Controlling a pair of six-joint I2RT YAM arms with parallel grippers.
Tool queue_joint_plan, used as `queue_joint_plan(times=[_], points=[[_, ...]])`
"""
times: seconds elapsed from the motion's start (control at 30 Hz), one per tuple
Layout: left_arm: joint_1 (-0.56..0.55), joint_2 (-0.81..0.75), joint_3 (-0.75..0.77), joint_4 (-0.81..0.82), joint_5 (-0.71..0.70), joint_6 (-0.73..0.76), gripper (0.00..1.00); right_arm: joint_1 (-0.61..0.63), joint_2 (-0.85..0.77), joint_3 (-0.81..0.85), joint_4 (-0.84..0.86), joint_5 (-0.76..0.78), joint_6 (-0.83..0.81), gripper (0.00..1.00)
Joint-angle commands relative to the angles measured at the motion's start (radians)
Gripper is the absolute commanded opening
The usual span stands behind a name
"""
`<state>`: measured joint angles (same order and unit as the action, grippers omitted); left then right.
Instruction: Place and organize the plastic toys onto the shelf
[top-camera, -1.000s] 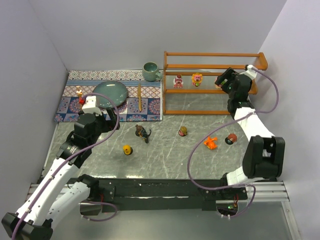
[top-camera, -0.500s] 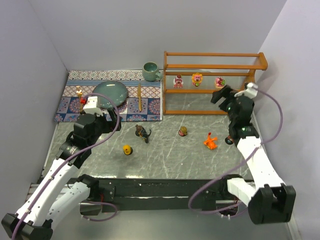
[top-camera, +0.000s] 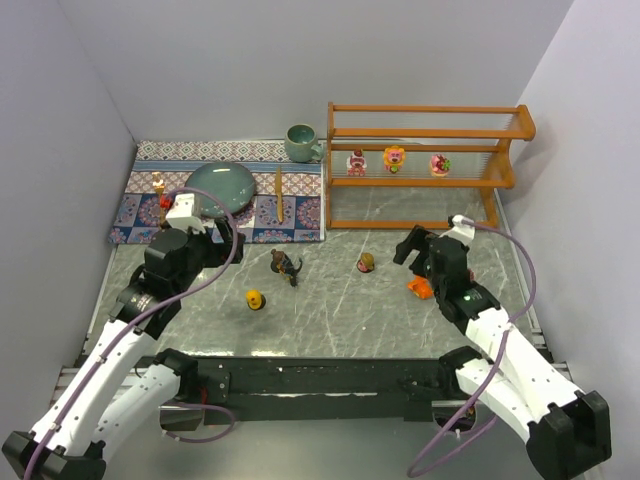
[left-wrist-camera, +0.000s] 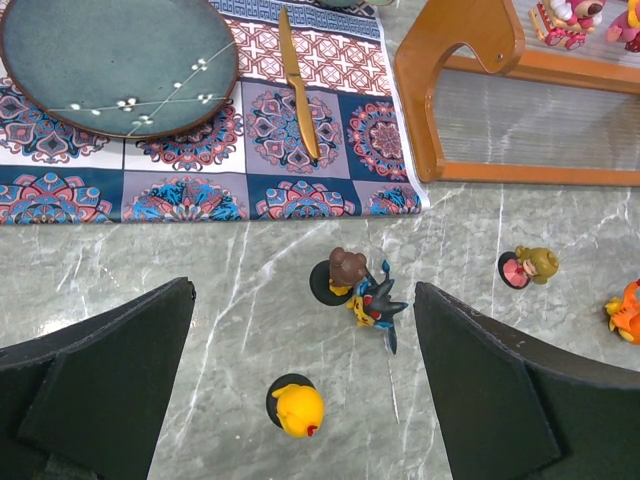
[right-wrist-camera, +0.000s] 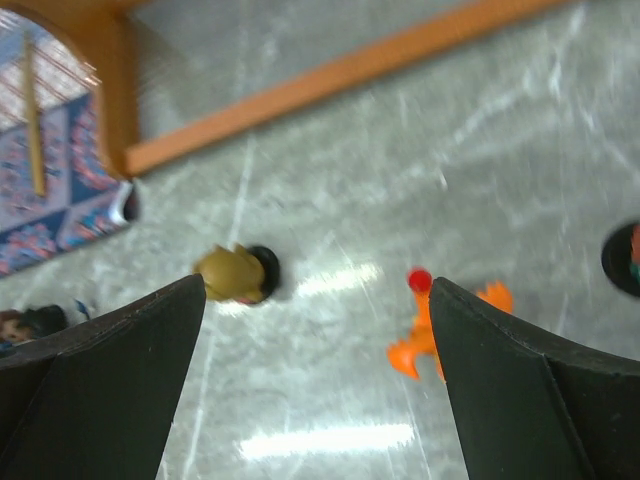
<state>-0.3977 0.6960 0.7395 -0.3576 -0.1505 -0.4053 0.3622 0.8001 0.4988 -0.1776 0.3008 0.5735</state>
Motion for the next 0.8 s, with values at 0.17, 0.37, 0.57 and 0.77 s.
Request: queue_joint_plan(times=[0.17,0.37,0.57,0.77], points=[[0.005,0.008,-0.009,0.035,0.072,0.016,0.97,-0.012,-0.015,-0.066,-0.088,-0.005,0.137,1.0],[0.005,0.048,-0.002,0.035,0.143,0.034,0.97,-0.141,-0.101,-0.179,-0.077,-0.089,0.224,1.0],[-0.003,0.074,-0.012,0.061,0.265,0.056,0.97,-0.247,-0.171,-0.242,-0.08,-0.156,0.215,1.0],[-0.018,0.106,-0.015,0.075,0.304,0.063,0.97,-0.263,-0.136,-0.292,0.001,-0.253,0.2,0.98]])
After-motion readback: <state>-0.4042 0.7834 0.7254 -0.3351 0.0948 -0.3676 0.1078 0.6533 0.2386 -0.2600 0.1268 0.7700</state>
